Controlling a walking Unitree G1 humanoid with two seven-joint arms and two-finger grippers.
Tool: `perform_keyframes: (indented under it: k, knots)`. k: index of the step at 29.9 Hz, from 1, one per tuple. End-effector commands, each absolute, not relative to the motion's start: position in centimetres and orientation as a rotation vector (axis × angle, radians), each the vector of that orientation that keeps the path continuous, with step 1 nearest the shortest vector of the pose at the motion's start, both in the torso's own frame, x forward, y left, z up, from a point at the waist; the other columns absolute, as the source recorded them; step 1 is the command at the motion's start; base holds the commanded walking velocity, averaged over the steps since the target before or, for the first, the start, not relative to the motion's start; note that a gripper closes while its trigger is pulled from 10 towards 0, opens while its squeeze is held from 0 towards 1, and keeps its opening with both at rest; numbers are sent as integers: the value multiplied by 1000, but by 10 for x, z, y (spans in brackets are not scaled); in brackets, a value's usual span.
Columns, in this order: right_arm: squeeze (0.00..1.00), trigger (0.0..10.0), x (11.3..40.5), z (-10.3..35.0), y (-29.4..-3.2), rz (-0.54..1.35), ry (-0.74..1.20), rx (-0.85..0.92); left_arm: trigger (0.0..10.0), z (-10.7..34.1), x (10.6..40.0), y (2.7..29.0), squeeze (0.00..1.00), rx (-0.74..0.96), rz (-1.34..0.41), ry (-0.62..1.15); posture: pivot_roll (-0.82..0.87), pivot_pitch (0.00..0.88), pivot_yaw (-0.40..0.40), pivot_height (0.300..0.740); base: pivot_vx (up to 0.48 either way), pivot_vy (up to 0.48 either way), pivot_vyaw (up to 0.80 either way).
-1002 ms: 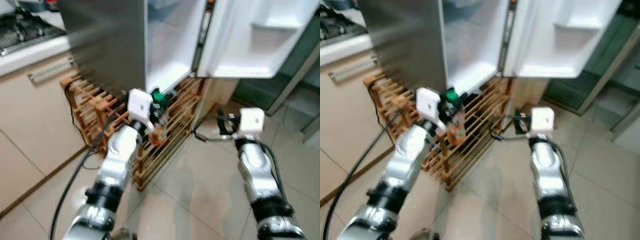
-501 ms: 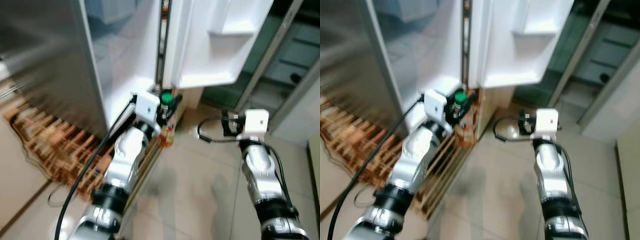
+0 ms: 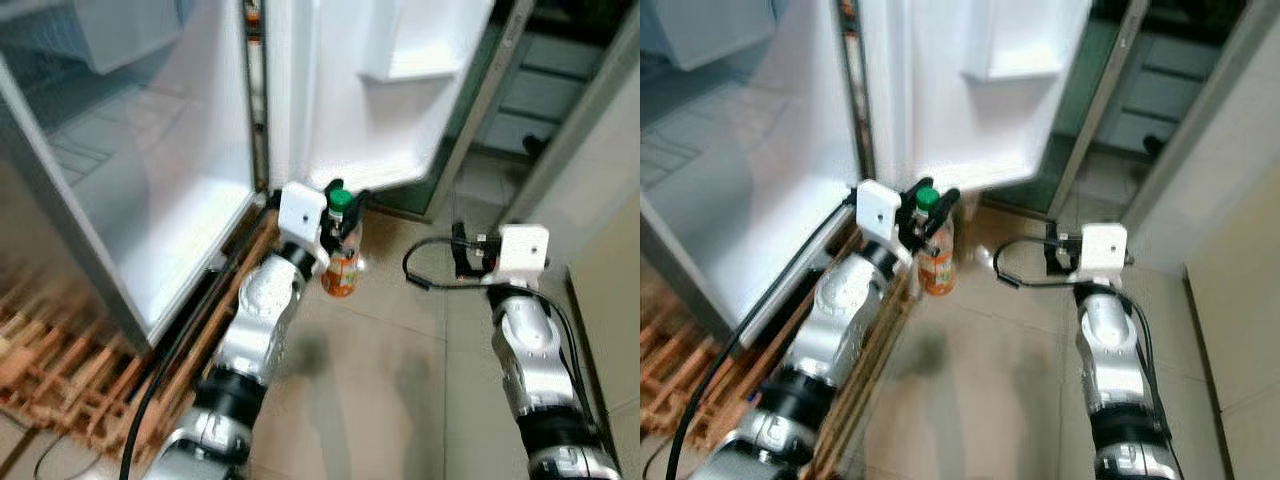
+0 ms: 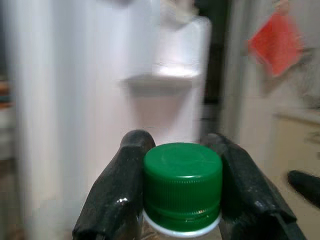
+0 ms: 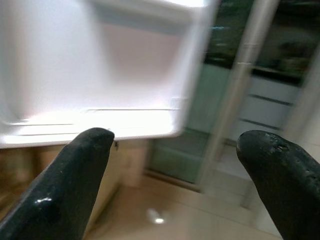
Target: Restocking fridge
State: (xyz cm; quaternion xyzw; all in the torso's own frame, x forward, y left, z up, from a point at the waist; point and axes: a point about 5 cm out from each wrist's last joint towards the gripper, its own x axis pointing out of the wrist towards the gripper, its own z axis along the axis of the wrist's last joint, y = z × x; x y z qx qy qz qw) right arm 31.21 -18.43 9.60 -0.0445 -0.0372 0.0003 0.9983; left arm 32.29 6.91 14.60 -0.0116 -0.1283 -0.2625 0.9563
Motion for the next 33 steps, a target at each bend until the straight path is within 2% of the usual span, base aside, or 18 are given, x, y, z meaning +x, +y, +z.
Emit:
perform_keyframes:
  k: [1,8,13,16,23,33]
  knots:
    - [0,10000,311,98,-196,-30,-77,-98,10000,153,320,55,0,-25,-582,-295,-81,0,-46,740,431,0,0]
    - [0,10000,310,97,-193,-25,-74,-91,10000,156,319,54,0,26,-590,-323,-86,0,-41,740,399,-162,0]
    - [0,10000,309,96,-194,-32,-71,-88,10000,153,324,59,0,-10,-549,-268,-92,0,-33,740,0,0,0]
    - [0,10000,309,96,-193,-31,-72,-94,10000,152,326,65,0,-9,-506,-265,-92,0,-31,740,0,-424,0]
    - [0,10000,307,94,-194,-30,-63,-109,10000,145,323,63,0,-53,-485,-228,-94,0,-31,740,0,-480,669]
    - [0,10000,308,92,-183,8,-51,-112,10000,138,322,64,0,5,-464,-202,-62,0,-49,740,0,-474,731]
